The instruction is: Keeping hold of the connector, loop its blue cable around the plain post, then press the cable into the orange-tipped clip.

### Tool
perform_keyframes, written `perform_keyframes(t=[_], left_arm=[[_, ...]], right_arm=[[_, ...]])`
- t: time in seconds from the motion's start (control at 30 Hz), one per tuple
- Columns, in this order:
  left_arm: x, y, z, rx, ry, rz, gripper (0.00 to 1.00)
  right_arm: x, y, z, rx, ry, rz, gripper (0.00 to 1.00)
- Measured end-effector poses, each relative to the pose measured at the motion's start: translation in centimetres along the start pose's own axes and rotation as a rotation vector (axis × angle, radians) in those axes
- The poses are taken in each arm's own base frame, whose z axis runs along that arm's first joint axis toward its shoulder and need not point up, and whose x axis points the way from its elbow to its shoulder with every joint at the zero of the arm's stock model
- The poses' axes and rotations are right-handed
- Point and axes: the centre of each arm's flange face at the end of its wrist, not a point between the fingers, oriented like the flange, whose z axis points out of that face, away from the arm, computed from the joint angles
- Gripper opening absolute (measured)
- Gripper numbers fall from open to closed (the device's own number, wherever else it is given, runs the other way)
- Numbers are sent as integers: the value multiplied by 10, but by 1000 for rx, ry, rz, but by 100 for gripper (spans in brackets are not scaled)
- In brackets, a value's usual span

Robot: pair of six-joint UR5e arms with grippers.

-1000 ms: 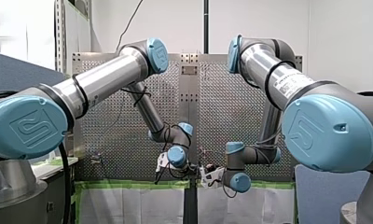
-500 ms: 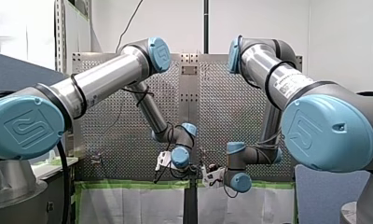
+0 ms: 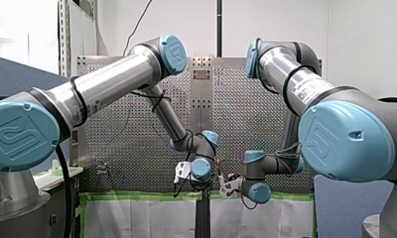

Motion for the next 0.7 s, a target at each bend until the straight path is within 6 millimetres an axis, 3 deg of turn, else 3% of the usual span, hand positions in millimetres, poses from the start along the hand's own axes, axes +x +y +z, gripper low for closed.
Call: perform_keyframes(t=[0.37, 0.7], left_arm=[[-7, 2, 8, 22, -31, -86, 2], [-9, 7, 15, 41, -31, -100, 2]], right_arm=[[19, 12, 5, -2, 19, -3, 0], [22, 13, 6, -4, 19, 0, 0]])
